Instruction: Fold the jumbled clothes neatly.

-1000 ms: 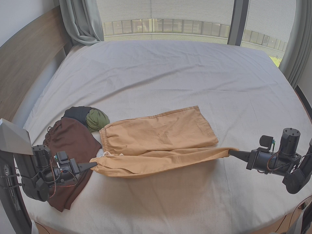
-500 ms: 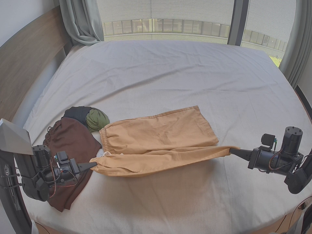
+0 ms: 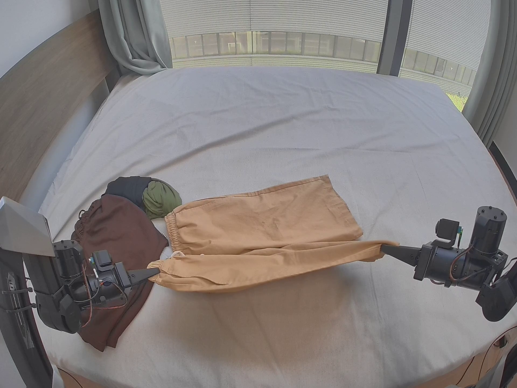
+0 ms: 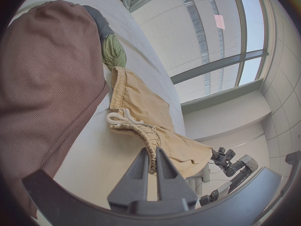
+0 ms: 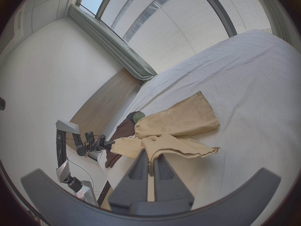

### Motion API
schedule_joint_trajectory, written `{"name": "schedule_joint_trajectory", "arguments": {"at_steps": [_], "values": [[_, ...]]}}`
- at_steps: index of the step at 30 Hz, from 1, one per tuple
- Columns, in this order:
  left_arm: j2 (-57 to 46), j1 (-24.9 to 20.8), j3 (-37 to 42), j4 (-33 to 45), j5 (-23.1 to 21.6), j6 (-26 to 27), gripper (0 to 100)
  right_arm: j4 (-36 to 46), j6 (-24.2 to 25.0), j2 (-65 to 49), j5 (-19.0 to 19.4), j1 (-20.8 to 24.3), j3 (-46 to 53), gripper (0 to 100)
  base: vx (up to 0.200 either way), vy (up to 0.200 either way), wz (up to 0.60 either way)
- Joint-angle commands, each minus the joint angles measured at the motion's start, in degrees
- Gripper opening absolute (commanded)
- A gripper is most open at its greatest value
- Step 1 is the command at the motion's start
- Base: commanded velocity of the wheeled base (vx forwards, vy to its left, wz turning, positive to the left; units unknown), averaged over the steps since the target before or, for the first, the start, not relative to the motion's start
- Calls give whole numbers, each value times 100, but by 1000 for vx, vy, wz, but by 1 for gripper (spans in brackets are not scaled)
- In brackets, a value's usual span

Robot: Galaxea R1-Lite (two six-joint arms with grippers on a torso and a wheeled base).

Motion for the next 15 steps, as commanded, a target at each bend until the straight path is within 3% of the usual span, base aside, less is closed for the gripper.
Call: {"name": "schedule_joint_trajectory", "arguments": {"at_steps": [1,10,15], "values": [[24,3,-16,3,0,-2,0,-4,1,-44,3,7,-2,0,0,0,0],[-99,64,-69,-6,0,7,0,13,54,36,-6,-63,-407,0,0,0,0],[-345,38,-60,-6,17,-81,0,409,194,238,-6,-151,-960,0,0,0,0]]}}
